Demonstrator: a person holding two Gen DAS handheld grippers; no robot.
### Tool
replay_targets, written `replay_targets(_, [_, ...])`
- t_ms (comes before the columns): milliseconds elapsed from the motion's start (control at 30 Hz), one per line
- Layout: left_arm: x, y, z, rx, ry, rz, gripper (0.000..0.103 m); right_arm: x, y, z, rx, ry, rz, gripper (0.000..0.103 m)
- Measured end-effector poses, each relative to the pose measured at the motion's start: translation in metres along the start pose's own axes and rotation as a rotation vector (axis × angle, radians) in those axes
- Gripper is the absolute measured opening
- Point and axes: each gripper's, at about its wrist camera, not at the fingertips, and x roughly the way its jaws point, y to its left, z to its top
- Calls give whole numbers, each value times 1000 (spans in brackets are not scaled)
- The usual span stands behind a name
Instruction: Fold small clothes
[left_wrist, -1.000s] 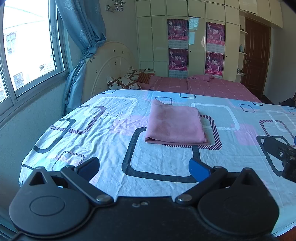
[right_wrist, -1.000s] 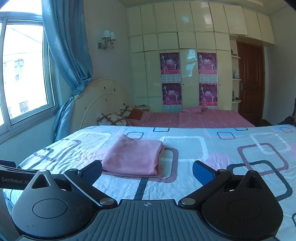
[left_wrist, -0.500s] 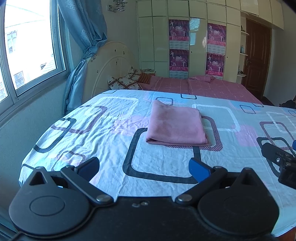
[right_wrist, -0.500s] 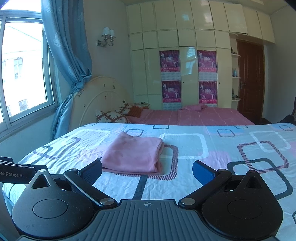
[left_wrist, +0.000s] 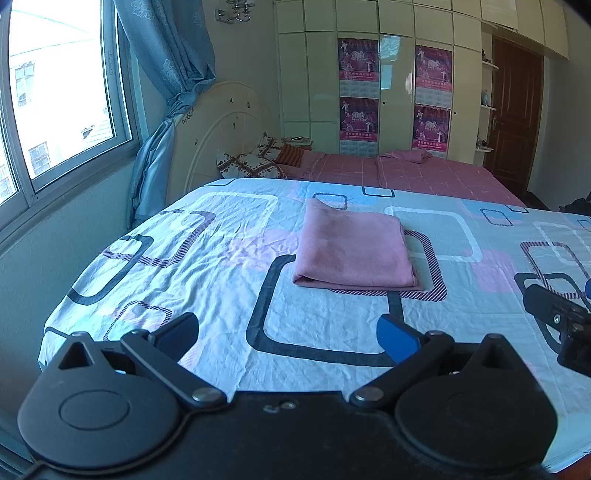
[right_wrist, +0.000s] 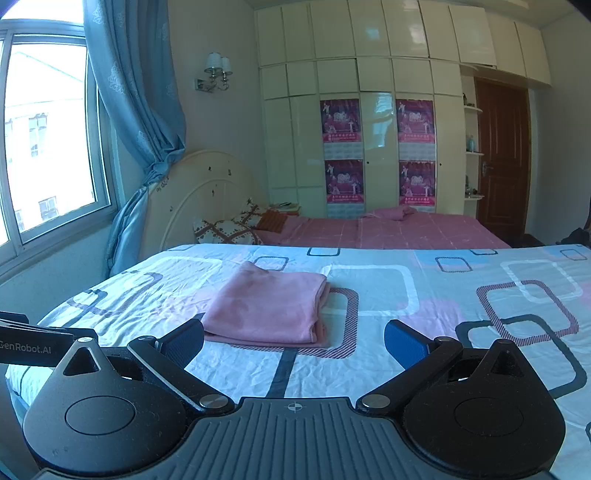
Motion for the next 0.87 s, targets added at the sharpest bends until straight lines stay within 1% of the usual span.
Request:
replay_targets(433, [6,-2,-1,2,12,-2,102,4,-1,-1,4,10,0,103])
replay_targets(533, [10,-4,-1,11,12,-18,102,5,-1,-1,4,12,0,103])
replay_targets(600, [13,-6,-2,30,0,-32,102,7,-2,-1,6,15,0,103])
replay_targets(633, [14,-6,-3,32,-21,-34,101,8,-2,-1,7,18,-1,103])
replay_targets(667, [16,-7,-3,31,-39,-25,100,9,-3,-1,9,21,-2,103])
replay_targets(700, [19,-8,-3,35,-40,-12,97,11,-4,-2,10,24,-4,103])
replay_targets(800, [36,-9,2,38,-7,10,97,18,-7,-4,14,40,-15,103])
replay_targets(867, [47,-8,6,39,-8,23,103,23,-11,-6,20,54,-25,103])
